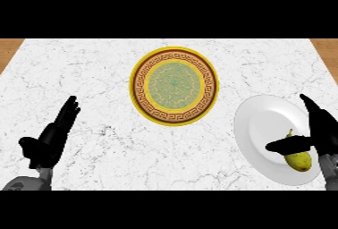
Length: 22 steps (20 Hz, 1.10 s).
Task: Pick the pear from the plate and place it in the plate
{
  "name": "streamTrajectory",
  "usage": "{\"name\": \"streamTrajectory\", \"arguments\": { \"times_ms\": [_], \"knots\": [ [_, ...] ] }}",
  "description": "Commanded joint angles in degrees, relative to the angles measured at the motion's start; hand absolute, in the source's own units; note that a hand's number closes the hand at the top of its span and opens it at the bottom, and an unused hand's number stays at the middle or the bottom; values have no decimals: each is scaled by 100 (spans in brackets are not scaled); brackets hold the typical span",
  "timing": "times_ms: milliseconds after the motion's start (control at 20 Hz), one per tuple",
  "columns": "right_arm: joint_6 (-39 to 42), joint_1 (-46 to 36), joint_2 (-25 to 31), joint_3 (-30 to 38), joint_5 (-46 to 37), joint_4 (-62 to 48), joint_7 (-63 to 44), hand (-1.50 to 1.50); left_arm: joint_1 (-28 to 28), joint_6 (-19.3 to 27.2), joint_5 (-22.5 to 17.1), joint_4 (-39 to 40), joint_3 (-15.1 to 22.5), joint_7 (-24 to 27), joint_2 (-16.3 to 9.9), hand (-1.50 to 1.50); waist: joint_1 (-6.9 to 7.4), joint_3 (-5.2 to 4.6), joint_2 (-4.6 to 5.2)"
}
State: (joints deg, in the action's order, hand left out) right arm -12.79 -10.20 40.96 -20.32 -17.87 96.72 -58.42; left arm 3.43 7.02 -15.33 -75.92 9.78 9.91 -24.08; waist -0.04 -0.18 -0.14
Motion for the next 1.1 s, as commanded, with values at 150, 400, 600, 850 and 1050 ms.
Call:
{"name": "streamTrajectory", "arguments": {
  "times_ms": [150,400,600,850,1050],
  "knots": [
    [1193,88,237,158,794,324,-1061,-150,-127,-23,44,-168,-88,-88,20,0,10,14,0],
    [1694,-353,336,271,1128,20,-1535,-150,131,-21,224,307,-108,103,188,0,7,9,21],
    [1758,-139,256,-37,1022,-254,-1451,-150,163,-141,154,325,-184,140,231,0,18,10,28],
    [2077,-74,413,52,1288,-492,-1362,-150,-156,-104,267,-187,-107,-61,188,0,56,16,11],
    [2027,-463,-39,-117,1069,-968,-1461,-150,192,-212,306,272,-238,11,291,0,58,14,27]
  ]
}}
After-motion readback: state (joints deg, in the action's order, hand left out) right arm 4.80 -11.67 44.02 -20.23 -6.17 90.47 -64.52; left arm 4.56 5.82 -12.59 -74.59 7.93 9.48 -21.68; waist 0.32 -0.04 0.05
